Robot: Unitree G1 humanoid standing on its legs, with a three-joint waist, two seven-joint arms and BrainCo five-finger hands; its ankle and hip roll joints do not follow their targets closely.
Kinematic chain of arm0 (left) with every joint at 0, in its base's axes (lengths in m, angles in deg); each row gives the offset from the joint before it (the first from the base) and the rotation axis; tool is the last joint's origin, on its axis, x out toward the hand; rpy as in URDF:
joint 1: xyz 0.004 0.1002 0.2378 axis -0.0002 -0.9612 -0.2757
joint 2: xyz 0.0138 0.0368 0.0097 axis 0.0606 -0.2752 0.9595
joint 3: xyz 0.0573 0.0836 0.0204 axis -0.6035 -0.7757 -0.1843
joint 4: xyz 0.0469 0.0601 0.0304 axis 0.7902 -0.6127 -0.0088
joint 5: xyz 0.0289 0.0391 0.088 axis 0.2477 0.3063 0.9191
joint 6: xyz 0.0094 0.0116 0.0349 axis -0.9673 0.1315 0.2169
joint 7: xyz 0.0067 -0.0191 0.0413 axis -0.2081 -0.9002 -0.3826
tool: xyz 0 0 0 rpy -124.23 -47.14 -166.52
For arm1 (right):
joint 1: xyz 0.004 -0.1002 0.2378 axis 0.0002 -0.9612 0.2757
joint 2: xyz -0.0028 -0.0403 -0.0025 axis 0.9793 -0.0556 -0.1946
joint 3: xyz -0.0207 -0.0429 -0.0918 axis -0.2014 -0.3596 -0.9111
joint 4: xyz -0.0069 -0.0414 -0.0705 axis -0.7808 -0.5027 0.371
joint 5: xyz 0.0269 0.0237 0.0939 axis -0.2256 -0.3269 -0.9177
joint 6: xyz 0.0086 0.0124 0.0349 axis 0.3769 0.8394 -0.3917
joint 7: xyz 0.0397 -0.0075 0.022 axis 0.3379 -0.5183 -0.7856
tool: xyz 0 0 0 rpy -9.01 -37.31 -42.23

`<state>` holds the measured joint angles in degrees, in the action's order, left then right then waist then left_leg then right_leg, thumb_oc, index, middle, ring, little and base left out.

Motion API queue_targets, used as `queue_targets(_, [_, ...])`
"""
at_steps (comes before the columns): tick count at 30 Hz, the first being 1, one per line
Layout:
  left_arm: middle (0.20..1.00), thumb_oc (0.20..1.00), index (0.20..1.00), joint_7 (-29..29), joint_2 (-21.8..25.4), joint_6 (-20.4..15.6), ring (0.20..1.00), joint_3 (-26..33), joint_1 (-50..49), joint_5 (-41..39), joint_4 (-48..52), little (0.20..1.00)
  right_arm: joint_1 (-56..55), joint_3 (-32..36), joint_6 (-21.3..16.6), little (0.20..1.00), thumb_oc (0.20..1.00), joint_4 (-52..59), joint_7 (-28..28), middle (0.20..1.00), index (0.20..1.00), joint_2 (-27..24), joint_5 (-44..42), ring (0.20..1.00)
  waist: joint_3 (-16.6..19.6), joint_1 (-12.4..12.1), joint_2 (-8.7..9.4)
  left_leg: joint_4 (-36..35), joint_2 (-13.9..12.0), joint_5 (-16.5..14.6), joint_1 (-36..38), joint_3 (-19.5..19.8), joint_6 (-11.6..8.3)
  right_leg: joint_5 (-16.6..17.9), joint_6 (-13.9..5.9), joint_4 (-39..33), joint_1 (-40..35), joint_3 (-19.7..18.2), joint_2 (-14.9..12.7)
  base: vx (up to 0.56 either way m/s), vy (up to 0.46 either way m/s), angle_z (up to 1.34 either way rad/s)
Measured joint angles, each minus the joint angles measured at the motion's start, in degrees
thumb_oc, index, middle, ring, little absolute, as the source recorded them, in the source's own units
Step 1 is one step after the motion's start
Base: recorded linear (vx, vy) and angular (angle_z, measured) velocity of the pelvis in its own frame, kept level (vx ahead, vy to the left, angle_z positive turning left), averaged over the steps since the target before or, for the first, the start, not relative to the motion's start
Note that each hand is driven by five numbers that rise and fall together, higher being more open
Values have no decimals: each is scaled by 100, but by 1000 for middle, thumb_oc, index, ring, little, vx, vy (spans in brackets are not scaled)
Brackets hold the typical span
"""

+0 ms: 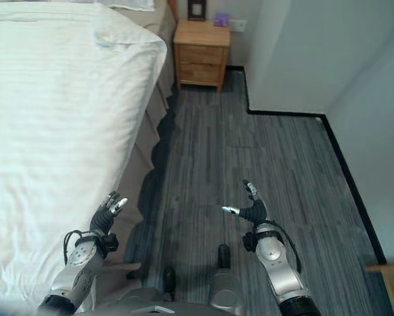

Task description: Making the bed.

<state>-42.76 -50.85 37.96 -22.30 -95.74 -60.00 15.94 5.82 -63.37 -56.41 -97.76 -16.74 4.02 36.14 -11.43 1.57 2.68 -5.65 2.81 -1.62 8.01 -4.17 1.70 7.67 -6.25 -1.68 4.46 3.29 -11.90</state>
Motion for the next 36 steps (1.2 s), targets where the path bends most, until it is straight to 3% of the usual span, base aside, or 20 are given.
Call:
queue_targets(1, [1000,1000,1000,-13,-154,-3,1000,-2,-160,5,45,1000,-39,1,14,1000,1000,-11,-6,1000,1000,-64,2,1000,133,15,-207,-2,-249,-86,89,-24,-111,77,-7,-274,-216,138,225,136,-122,-18])
queue_targets(4, [1000,1000,1000,-64,-362,-3,1000,-7,-242,11,92,1000,-71,14,18,1000,1000,9,-9,1000,1000,-240,2,1000,250,24,-393,2,-582,-154,221,-281,-271,135,125,-410,-378,167,587,55,-85,-22])
queue_targets(5, [1000,1000,1000,-128,-641,-2,1000,-3,-179,152,113,1000,-144,7,45,1000,1000,-196,-31,1000,1000,-418,2,1000,324,131,-693,1,-1035,-166,224,-745,-411,15,299,-439,-358,342,965,16,-50,2])
queue_targets(6, [1000,1000,1000,-127,-640,1,1000,-3,-179,158,110,1000,-146,7,47,1000,1000,-203,-37,1000,1000,-417,-13,1000,323,132,-691,0,-1034,-167,224,-745,-413,15,296,-432,-357,345,964,0,0,0])
queue_targets(8, [1000,1000,1000,-125,-616,113,1000,3,102,775,-424,1000,215,116,3,1000,1000,-1374,-281,1000,1000,-181,-1440,1000,295,137,-560,2,-1038,-114,130,-744,-455,-99,182,-323,-255,915,821,95,51,10])
queue_targets(10, [1000,1000,1000,-124,-658,233,1000,-5,177,941,-421,1000,242,131,185,1000,1000,-1864,-295,1000,1000,-119,-1738,1000,301,-3,-561,-2,-1011,-162,89,-714,-477,-68,179,-435,-275,795,850,66,59,6])
queue_targets(11, [1000,1000,1000,-167,-648,240,1000,10,169,1074,-417,1000,139,130,225,1000,1000,-1994,-354,1000,1000,-77,-1798,1000,252,-21,-455,0,-968,-135,81,-683,-444,43,226,-402,-261,780,819,24,60,5])
queue_targets(17, [1000,1000,1000,-188,-307,286,1000,179,55,1554,-125,1000,90,9,200,1000,1000,-1511,-375,1000,1000,-25,-1263,1000,216,-5,-68,33,-822,-72,40,-753,-410,27,132,23,29,724,618,29,81,-4])
queue_targets(18, [1000,1000,1000,-163,-224,297,1000,167,144,1750,-108,1000,207,-26,252,1000,1000,-1446,-344,1000,1000,-96,-977,1000,134,-16,-76,51,-812,-168,86,-748,-289,36,21,513,183,779,546,126,72,4])
queue_targets(20, [1000,1000,1000,-84,-164,293,1000,202,282,1964,-94,1000,308,-4,240,1000,1000,-1277,-220,1000,1000,-197,-668,1000,54,15,-176,15,-839,-185,215,-678,-274,19,-178,1221,422,964,422,130,25,19])
queue_targets(21, [1000,1000,1000,53,-93,277,1000,198,409,2024,-71,1000,346,23,213,1000,1000,-1238,-112,1000,1000,-216,-543,1000,52,60,-202,10,-806,-157,258,-591,-159,-204,-299,1896,660,1216,221,246,-2,32])
queue_targets(23, [1000,1000,1000,169,-1,272,1000,243,440,2022,31,1000,368,27,209,1000,1000,-1011,-99,1000,1000,-225,-434,1000,78,8,-143,9,-789,-186,199,-515,-157,-429,-359,2176,873,1055,148,435,-103,28])
queue_targets(26, [1000,1000,1000,261,56,273,1000,338,456,1914,181,1000,386,41,137,1000,1000,-358,-75,1000,1000,-345,-326,1000,82,79,-136,80,-836,-192,-36,-393,-167,-696,-379,1507,1018,1214,133,416,-159,23])
queue_targets(28, [1000,1000,1000,266,39,271,1000,401,431,1905,207,1000,412,103,24,1000,1000,-124,-34,1000,1000,-429,-316,1000,83,277,-117,48,-855,-208,-67,-213,-196,-619,-404,289,786,1509,63,536,-221,32])
queue_targets(30, [1000,1000,1000,288,4,269,1000,458,571,1905,180,1000,410,281,8,1000,1000,-91,10,1000,1000,-452,-316,1000,32,384,-194,74,-1043,-345,-77,-118,-404,-312,-430,-127,801,1587,62,547,-231,29])
queue_targets(32, [1000,1000,1000,309,-30,233,1000,481,699,1903,163,1000,348,373,-14,1000,1000,-71,61,1000,1000,-512,-316,1000,-14,570,-288,-7,-1287,-432,3,75,-528,68,-631,-340,609,1579,158,587,-240,66])
queue_targets(33, [1000,1000,1000,346,-200,231,1000,461,864,1902,81,1000,304,471,2,1000,1000,-103,66,1000,1000,-638,-316,1000,-209,807,-620,-6,-1636,-494,155,253,-571,84,-522,-198,351,1489,521,607,-264,78])
queue_targets(34, [1000,1000,1000,362,-262,212,1000,409,854,1902,64,1000,307,532,10,1000,1000,-143,65,1000,1000,-655,-317,1000,-261,830,-707,215,-1657,-381,257,285,-567,-18,-332,-12,287,1390,611,526,-269,69])
queue_targets(35, [1000,1000,1000,372,-348,161,1000,349,805,1901,90,1000,236,623,-15,1000,1000,-115,63,1000,1000,-666,-322,1000,-270,910,-699,693,-1612,-233,246,209,-766,-134,26,277,186,1360,575,451,-301,22])
queue_targets(36, [1000,1000,1000,379,-410,121,1000,344,759,1899,106,1000,195,662,-26,1000,1000,-34,51,1000,1000,-729,-324,1000,-217,943,-711,945,-1600,-85,180,183,-957,-202,149,412,175,1400,550,394,-350,8])
